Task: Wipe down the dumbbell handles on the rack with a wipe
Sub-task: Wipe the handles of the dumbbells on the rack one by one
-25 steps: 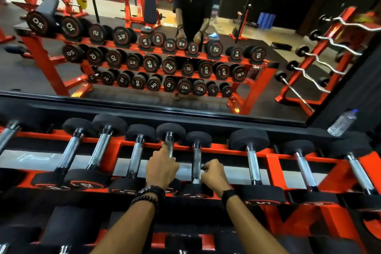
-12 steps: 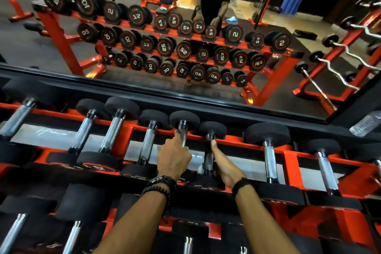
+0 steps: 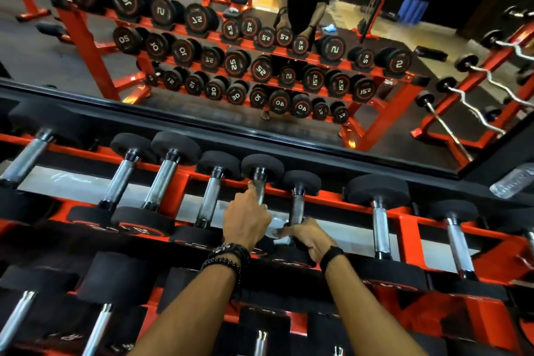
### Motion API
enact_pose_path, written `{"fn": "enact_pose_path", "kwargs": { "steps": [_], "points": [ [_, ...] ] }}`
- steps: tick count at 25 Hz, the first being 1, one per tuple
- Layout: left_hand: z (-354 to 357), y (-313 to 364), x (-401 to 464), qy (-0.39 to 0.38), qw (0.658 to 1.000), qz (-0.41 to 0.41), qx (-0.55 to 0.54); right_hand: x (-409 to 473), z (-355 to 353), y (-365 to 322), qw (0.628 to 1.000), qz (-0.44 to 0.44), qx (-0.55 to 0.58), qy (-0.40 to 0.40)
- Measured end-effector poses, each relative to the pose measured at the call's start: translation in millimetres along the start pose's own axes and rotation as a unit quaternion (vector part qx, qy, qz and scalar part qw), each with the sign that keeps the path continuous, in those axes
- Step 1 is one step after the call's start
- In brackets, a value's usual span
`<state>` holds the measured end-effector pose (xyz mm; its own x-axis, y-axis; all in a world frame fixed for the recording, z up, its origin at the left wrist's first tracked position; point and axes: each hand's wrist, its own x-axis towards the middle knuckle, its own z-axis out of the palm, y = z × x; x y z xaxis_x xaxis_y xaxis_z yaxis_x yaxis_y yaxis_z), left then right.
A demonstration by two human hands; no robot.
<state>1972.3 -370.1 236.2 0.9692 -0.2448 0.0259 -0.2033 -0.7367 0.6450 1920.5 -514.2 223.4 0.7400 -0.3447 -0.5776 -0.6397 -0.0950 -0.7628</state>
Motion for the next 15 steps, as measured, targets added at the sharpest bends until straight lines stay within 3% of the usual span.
{"fn": "enact_pose_path", "kwargs": {
  "steps": [3, 6, 11, 15],
  "points": [
    [-2.8, 0.8, -3.8, -0.001, 1.000, 0.000, 0.003, -12.1, 3.3, 2.1, 0.995, -0.018, -0.074, 0.058],
    [-2.6, -0.3, -4.8, 0.008, 1.000, 0.008, -0.008, -19.2, -2.4, 15.9, 0.972, -0.089, -0.163, 0.141],
    [-2.1, -1.2, -2.9, 0.006, 1.000, 0.005, -0.006, -35.3, -2.5, 29.2, 0.948, -0.218, -0.124, 0.198],
    [-1.7, -1.3, -2.0, 0.006, 1.000, 0.005, 0.000, -32.4, 1.5, 31.1, 0.911, -0.279, -0.192, 0.234]
  ]
}}
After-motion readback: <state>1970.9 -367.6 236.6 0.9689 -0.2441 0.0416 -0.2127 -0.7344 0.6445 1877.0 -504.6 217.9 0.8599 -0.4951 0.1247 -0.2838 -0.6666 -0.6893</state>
